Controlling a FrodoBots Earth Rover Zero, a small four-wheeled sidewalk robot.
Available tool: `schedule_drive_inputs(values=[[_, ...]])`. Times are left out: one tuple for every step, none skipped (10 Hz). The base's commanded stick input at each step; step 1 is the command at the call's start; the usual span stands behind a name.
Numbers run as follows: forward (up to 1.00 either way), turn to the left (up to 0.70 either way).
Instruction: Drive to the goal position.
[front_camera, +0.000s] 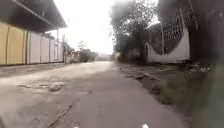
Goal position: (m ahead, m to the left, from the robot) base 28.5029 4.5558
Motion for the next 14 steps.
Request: schedule_drive_inputs(values=[[0.85, 0.0], [0.85, 0.13], [0.85, 0.1], [0.85, -0.23], [0.85, -0.32], [0.85, -0.08], [0.85, 0.0], [0.85, 0.03], [0.85, 0.02], [0.85, 0.0], [0.85, 0.0], [0.85, 0.0], [0.85, 0.0], [0.85, 0.0]])
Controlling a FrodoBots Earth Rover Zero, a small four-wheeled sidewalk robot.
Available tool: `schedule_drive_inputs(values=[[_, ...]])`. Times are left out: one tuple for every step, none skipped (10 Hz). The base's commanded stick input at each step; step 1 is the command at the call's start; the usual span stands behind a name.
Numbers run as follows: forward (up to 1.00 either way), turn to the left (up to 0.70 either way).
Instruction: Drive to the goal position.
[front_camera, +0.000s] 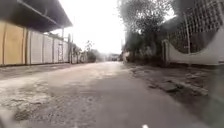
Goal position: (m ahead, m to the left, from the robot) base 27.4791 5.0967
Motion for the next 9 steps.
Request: schedule_drive_inputs(values=[[0.85, 0.0], [0.85, 0.0], [0.85, 0.0], [0.85, 0.0], [0.85, 0.0], [0.85, 0.0], [0.85, 0.05], [0.85, 0.09], [0.85, 0.03]])
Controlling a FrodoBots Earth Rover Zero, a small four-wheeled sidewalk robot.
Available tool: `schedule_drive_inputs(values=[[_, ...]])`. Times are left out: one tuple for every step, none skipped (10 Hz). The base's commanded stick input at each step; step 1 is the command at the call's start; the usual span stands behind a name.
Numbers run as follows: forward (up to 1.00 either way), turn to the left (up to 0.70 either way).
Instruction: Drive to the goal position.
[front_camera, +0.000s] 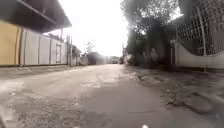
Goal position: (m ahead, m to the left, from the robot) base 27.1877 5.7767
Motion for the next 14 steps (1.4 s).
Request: schedule_drive_inputs(values=[[0.85, -0.23], [0.85, -0.22], [0.85, -0.05], [0.85, 0.1], [0.85, 0.05], [0.85, 0.04], [0.85, 0.0], [0.85, 0.0], [0.85, 0.0], [0.85, 0.0], [0.85, 0.0], [0.85, 0.0], [0.85, 0.0], [0.85, 0.0]])
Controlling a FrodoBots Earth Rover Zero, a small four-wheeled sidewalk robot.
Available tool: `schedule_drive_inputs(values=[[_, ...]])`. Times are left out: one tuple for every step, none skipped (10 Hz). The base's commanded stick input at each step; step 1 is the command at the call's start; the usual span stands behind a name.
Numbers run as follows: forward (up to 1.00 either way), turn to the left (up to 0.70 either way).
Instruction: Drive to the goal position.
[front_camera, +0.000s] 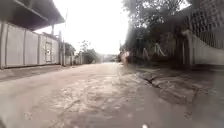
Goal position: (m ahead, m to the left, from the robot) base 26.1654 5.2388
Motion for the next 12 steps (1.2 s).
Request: schedule_drive_inputs(values=[[0.85, 0.0], [0.85, 0.06], [0.85, 0.01], [0.85, 0.0], [0.85, -0.26], [0.85, -0.12], [0.85, 0.09], [0.85, 0.09], [0.85, 0.02], [0.85, 0.03], [0.85, 0.0], [0.85, 0.08]])
